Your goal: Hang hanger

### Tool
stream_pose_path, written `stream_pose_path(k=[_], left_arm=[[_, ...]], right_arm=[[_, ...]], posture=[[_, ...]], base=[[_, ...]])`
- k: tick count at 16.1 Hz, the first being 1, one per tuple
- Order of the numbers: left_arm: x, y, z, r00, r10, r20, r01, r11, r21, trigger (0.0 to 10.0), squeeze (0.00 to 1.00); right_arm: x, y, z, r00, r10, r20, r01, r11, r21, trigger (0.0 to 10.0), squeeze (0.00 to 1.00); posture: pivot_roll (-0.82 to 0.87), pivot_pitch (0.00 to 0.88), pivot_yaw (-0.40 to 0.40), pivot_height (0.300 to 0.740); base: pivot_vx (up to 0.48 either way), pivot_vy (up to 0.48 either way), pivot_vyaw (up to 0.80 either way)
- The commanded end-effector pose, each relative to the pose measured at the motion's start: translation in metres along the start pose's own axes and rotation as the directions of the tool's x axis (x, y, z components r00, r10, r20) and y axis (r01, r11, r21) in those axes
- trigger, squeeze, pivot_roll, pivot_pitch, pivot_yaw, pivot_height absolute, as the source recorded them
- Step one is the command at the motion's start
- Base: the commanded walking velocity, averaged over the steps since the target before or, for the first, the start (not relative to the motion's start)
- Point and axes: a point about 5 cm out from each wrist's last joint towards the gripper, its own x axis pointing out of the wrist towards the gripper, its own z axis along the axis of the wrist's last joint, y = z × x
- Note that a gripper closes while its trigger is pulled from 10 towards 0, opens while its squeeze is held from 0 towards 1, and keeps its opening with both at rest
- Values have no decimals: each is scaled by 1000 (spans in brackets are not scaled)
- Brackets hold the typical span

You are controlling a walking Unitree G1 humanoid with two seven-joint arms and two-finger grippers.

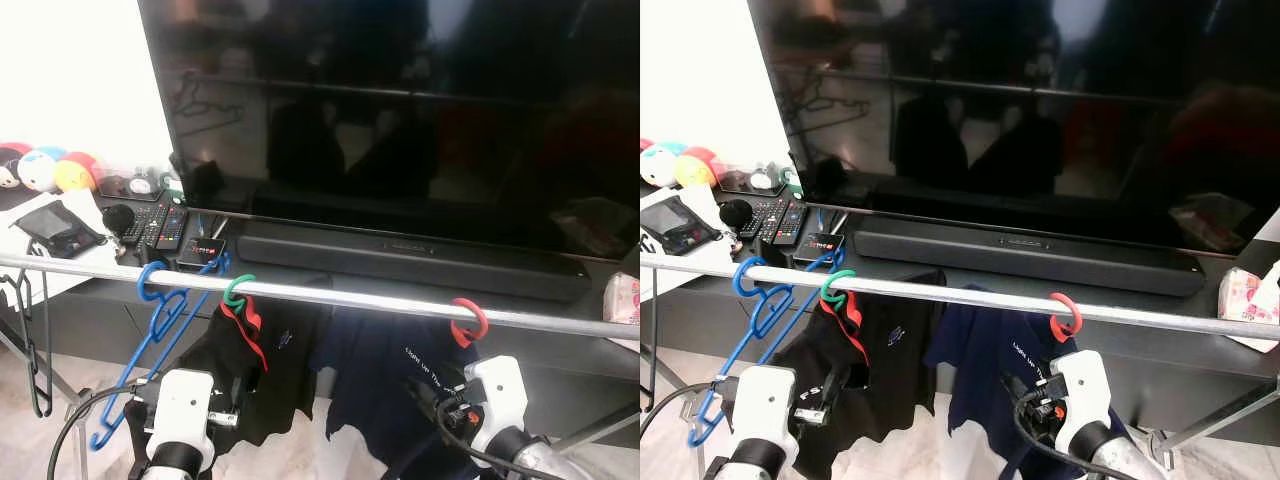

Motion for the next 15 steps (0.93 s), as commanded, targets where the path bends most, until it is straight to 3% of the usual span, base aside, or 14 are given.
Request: stream_pose_path(k=[1,5,8,12,13,15], left_arm=[[0,-5,0,1000,-5,6,5,1000,-6,10000,0],[-2,-8,0,1000,-6,11,6,999,-31,10000,0],[-2,-11,-3,1000,-28,2,28,999,-27,10000,0],[21,-15,8,998,-42,56,45,998,-53,10000,0],[34,-20,11,995,-62,83,65,998,-28,10000,0],[35,-25,6,995,-66,74,68,997,-31,10000,0]], right_arm=[[-2,0,4,999,-20,28,20,1000,-3,10000,0],[-6,-14,1,990,-129,60,127,991,44,10000,0],[-3,-18,2,988,-140,72,136,989,48,10000,0],[10,-27,15,977,-174,122,169,984,56,10000,0],[16,-30,29,972,-169,163,165,986,37,10000,0],[23,-33,24,974,-175,147,172,985,31,10000,0]], posture=[[18,0,-61,716],[18,0,-59,716],[11,0,-53,716],[-57,0,-53,716],[-46,0,-70,716],[-9,0,-77,716]], base=[[0,0,0],[0,0,0],[-281,0,0],[-301,0,0],[-311,0,0],[-311,0,0]])
